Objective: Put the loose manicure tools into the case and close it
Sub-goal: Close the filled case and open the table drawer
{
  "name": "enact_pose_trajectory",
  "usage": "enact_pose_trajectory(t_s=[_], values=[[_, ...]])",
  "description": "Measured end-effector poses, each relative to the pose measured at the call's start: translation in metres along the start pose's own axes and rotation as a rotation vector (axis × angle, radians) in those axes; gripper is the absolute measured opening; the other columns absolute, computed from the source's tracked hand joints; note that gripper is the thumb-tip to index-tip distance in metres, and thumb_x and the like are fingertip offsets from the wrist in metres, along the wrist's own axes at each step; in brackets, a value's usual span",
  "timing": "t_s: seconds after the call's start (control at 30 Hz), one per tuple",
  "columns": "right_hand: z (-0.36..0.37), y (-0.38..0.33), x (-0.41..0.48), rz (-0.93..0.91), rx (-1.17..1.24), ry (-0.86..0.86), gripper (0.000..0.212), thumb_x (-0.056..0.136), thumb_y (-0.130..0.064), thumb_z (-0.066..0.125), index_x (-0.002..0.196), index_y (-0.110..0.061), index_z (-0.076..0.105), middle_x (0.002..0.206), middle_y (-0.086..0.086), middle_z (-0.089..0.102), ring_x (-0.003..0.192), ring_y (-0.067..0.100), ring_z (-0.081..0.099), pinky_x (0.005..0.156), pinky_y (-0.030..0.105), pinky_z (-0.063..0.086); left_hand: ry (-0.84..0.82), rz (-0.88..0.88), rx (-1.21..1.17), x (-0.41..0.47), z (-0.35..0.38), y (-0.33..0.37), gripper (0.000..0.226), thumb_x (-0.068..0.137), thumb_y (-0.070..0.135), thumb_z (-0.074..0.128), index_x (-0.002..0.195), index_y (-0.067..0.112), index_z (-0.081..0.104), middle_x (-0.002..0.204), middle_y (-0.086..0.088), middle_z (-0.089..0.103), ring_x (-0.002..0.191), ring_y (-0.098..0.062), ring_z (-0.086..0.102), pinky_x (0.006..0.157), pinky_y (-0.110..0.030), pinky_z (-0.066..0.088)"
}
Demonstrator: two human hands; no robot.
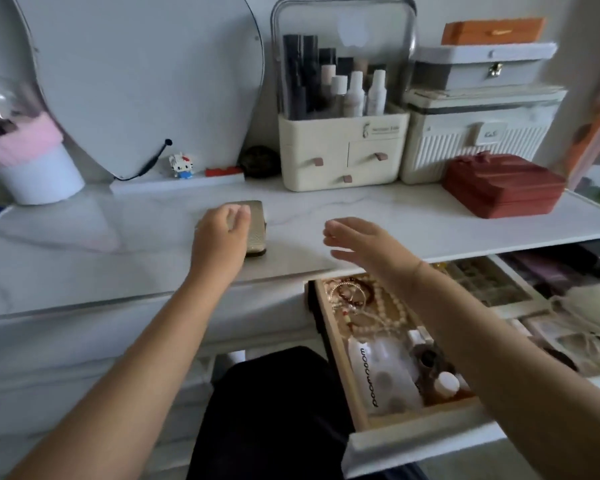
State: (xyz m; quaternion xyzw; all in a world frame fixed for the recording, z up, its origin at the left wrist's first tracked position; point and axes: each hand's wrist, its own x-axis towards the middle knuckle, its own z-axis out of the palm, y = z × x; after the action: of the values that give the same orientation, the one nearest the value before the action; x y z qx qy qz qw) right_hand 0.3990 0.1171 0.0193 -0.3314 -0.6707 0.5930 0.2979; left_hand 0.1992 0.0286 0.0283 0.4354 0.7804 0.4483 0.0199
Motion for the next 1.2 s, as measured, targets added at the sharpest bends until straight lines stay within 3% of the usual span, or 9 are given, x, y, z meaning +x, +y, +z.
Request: enact_pose_trajectory(t_s=[0.07, 0.17, 0.33, 0.47, 0.6, 0.77, 1.0, 1.1, 1.2], values=[[0.029, -0.007, 0.032, 0.081, 0.094, -0.070, 0.029, 0.093, -0.028, 0.054, 0.113, -0.007, 0.052, 0.104, 0.006, 0.057, 0.105, 0.023, 0.057, 0.098, 0.035, 0.046, -0.093, -0.188, -0.019, 0.023, -0.004, -0.018, 0.046, 0.095, 0.042, 0.041, 0.125, 0.009, 0.054, 0.128, -0.010, 0.056, 0.117, -0.027, 0.051, 0.096, -0.036, 0.039], [0.058, -0.020, 0.063, 0.204, 0.276, -0.069, 0.021, 0.094, -0.018, 0.052, 0.105, -0.001, 0.048, 0.094, 0.010, 0.049, 0.088, 0.024, 0.056, 0.094, 0.039, 0.047, -0.194, -0.304, -0.081, 0.036, -0.002, -0.026, 0.037, 0.090, 0.033, 0.054, 0.118, 0.009, 0.057, 0.119, -0.008, 0.059, 0.107, -0.027, 0.055, 0.092, -0.039, 0.043], [0.071, -0.034, 0.084, 0.332, 0.245, -0.085, 0.017, 0.095, -0.019, 0.048, 0.083, -0.007, 0.050, 0.085, 0.013, 0.053, 0.066, 0.023, 0.055, 0.067, 0.032, 0.052, -0.168, -0.301, -0.239, 0.036, 0.002, -0.015, 0.049, 0.078, 0.015, 0.073, 0.123, 0.012, 0.053, 0.110, 0.003, 0.053, 0.096, -0.014, 0.051, 0.080, -0.027, 0.039], [0.044, -0.030, 0.077, 0.370, 0.156, -0.053, 0.021, 0.095, -0.028, 0.049, 0.083, -0.010, 0.050, 0.069, 0.006, 0.047, 0.052, 0.016, 0.045, 0.037, 0.018, 0.042, -0.327, -0.248, -0.443, 0.021, 0.012, 0.001, 0.060, 0.074, 0.011, 0.077, 0.129, 0.016, 0.053, 0.120, 0.006, 0.057, 0.104, -0.011, 0.057, 0.087, -0.025, 0.045], [-0.024, -0.017, 0.028, 0.299, 0.123, 0.089, 0.017, 0.094, -0.022, 0.051, 0.108, -0.011, 0.050, 0.077, 0.007, 0.052, 0.053, 0.017, 0.049, 0.038, 0.021, 0.043, -0.549, -0.091, -0.486, -0.008, 0.040, 0.040, 0.055, 0.074, 0.017, 0.078, 0.124, 0.023, 0.055, 0.122, 0.011, 0.058, 0.102, 0.001, 0.057, 0.076, -0.013, 0.046], [-0.112, -0.001, -0.065, 0.289, 0.223, 0.354, 0.029, 0.095, -0.016, 0.048, 0.123, -0.011, 0.046, 0.070, 0.010, 0.049, 0.048, 0.019, 0.050, 0.035, 0.023, 0.044, -0.726, -0.061, -0.463, -0.062, 0.089, 0.091, 0.063, 0.075, 0.034, 0.076, 0.130, 0.022, 0.048, 0.121, 0.008, 0.055, 0.107, -0.007, 0.055, 0.096, -0.028, 0.044], [-0.174, 0.030, -0.125, 0.325, 0.379, 0.541, 0.025, 0.095, -0.009, 0.047, 0.120, -0.009, 0.043, 0.081, 0.014, 0.054, 0.049, 0.020, 0.061, 0.042, 0.025, 0.053, -0.843, -0.340, -0.661, -0.110, 0.141, 0.131, 0.036, 0.082, 0.006, 0.069, 0.115, 0.010, 0.058, 0.095, 0.003, 0.060, 0.078, 0.000, 0.056, 0.053, -0.005, 0.040], [-0.188, 0.041, -0.121, 0.347, 0.307, 0.506, 0.027, 0.092, -0.003, 0.051, 0.119, 0.002, 0.049, 0.084, 0.017, 0.058, 0.049, 0.016, 0.063, 0.044, 0.023, 0.054, -0.806, -0.452, -0.679, -0.112, 0.152, 0.137, 0.020, 0.083, -0.003, 0.064, 0.087, 0.017, 0.063, 0.077, 0.004, 0.061, 0.073, -0.006, 0.057, 0.063, -0.013, 0.042], [-0.194, 0.049, -0.108, 0.378, 0.163, 0.509, 0.029, 0.089, 0.006, 0.052, 0.118, 0.009, 0.052, 0.076, 0.018, 0.060, 0.046, 0.013, 0.063, 0.046, 0.020, 0.054, -0.749, -0.501, -0.695, -0.105, 0.161, 0.132, 0.035, 0.067, 0.003, 0.069, 0.102, 0.001, 0.066, 0.095, -0.010, 0.067, 0.095, -0.020, 0.061, 0.093, -0.030, 0.047]])
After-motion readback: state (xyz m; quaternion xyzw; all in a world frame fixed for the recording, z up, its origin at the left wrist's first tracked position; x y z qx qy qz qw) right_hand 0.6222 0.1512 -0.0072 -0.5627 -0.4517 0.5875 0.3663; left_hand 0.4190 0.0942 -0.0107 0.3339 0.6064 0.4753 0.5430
